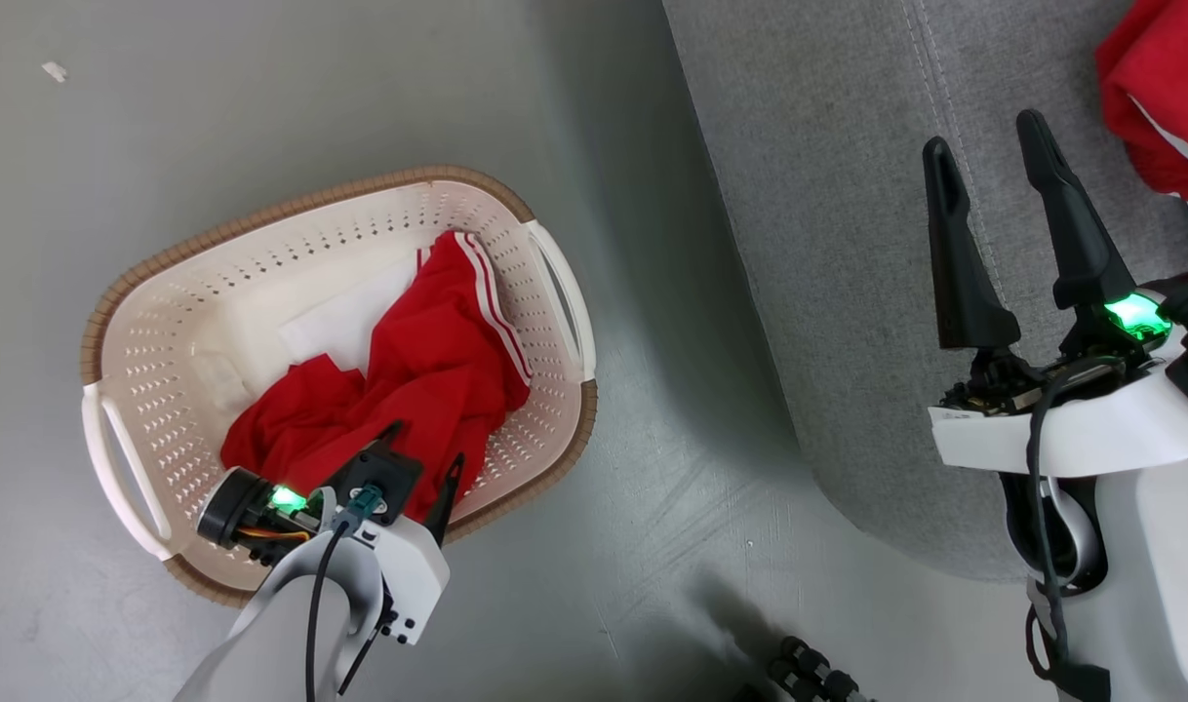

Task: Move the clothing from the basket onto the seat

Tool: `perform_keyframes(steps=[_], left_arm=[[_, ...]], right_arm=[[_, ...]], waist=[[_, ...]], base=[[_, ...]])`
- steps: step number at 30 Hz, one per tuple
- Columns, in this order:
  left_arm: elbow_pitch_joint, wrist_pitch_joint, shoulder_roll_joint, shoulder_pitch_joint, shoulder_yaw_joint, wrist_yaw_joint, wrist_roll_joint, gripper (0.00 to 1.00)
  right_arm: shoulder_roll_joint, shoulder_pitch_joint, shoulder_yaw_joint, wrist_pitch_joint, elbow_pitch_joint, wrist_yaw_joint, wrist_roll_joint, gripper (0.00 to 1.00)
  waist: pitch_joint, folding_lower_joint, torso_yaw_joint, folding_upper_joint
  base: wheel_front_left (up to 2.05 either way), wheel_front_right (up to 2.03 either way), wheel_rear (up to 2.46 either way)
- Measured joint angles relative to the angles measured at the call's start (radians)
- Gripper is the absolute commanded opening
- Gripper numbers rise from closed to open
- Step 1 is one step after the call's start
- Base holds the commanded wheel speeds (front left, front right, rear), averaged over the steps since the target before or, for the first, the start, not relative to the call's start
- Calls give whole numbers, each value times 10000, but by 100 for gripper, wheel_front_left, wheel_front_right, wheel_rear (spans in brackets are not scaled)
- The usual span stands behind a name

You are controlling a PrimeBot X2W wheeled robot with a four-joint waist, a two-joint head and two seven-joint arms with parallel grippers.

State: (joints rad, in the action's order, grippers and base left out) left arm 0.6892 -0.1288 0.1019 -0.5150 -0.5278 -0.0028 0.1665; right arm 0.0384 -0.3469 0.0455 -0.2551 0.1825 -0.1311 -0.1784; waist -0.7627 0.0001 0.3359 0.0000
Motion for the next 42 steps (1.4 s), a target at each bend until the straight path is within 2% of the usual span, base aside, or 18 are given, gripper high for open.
perform_keyframes(steps=[4, 8, 10, 11, 12, 26, 37, 42], left_arm=[[234, 59, 23, -122, 2, 0, 0, 100], [435, 144, 88, -132, 10, 0, 0, 83], [510, 148, 113, -213, 29, 2, 0, 60], [577, 148, 132, -285, 29, 2, 0, 44], [719, 146, 184, -380, 40, 2, 0, 0], [619, -412, 232, -578, 138, -13, 21, 0], [-222, -945, 265, -578, 545, 8, 194, 0], [-802, -1034, 272, -579, 865, 182, 318, 0]], right_arm=[[0, -226, 25, 0, -15, 0, -153, 100], [0, -363, 21, 0, -31, 0, -190, 100], [2, -483, 19, 0, -65, 0, -215, 100], [0, -543, 15, 0, -69, 0, -234, 100], [2, -558, 6, 0, -201, 0, -234, 100], [4, -733, -84, 0, -355, 0, -222, 100], [8, -950, -15, 0, -579, 0, 86, 100], [12, -1018, 8, 0, -665, 0, 326, 100]], waist=[[-179, 0, 93, 0], [-317, 0, 171, 0], [-366, 0, 204, 0], [-377, 0, 216, 0], [-354, 0, 226, 0], [-126, 0, 119, 0], [306, 1, -206, 0], [580, 0, -411, 0]], base=[[0, 0, 0], [0, 0, 0], [0, 0, 0], [0, 0, 0], [0, 0, 0], [0, 0, 0], [0, 0, 0], [0, 0, 0]])
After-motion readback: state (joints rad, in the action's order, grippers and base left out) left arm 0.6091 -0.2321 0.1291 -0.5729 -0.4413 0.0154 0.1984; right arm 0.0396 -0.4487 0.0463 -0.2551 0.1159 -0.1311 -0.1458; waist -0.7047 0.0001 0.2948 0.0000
